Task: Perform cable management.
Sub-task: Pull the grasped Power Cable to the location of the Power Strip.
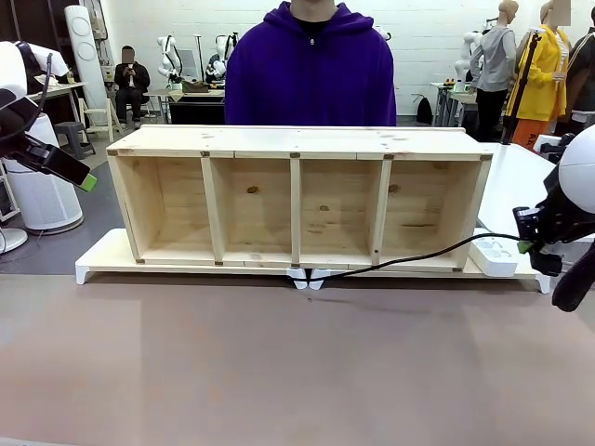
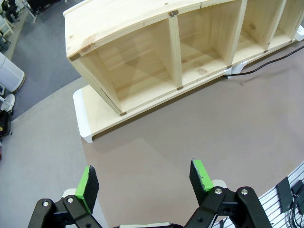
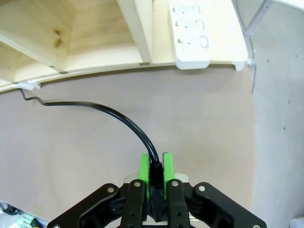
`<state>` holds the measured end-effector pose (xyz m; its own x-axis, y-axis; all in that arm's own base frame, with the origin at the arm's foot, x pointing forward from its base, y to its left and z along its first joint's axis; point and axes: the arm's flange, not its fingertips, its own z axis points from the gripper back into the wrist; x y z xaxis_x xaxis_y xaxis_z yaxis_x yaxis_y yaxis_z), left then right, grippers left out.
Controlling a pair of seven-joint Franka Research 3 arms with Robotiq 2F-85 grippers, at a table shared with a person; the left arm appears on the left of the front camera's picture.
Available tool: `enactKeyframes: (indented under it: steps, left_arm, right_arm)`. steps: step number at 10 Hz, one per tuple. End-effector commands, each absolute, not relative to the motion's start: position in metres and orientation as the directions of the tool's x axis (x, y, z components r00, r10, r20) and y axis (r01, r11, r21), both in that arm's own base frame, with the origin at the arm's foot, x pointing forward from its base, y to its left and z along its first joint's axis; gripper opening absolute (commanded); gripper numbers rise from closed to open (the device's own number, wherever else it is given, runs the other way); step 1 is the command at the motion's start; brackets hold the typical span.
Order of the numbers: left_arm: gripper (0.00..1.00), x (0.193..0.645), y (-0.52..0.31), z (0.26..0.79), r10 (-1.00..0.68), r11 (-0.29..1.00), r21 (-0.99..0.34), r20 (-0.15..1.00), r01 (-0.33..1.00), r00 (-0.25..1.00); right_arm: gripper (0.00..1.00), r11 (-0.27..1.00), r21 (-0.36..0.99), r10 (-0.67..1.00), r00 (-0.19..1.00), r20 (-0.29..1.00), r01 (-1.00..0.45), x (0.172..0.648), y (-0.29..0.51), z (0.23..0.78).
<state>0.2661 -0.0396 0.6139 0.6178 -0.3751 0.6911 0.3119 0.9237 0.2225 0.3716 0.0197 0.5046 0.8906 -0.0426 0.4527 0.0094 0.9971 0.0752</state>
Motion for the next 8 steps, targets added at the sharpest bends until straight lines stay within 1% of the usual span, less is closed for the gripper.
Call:
enactKeyframes:
  steps: [1, 2, 8]
  left_arm:
    - [1.00, 0.268, -0.040, 0.614, -0.372, 0.925, 0.224, 0.698, 0.308, 0.612]
    - [1.00, 0.268, -0.040, 0.614, -0.372, 0.925, 0.224, 0.698, 0.308, 0.612]
    - [1.00, 0.268, -0.040, 0.614, -0.372, 0.925, 0.224, 0.698, 0.308, 0.612]
  right_arm:
    - [0.15, 0.998, 0.055, -0.021, 0.865, 0.501, -0.007, 0.289, 0.013, 0.415]
    - [0.15, 0.997, 0.075, -0.043, 0.891, 0.453, 0.009, 0.372, 0.020, 0.505]
    - [0.15, 0.997, 0.071, -0.036, 0.890, 0.454, 0.004, 0.374, 0.019, 0.502]
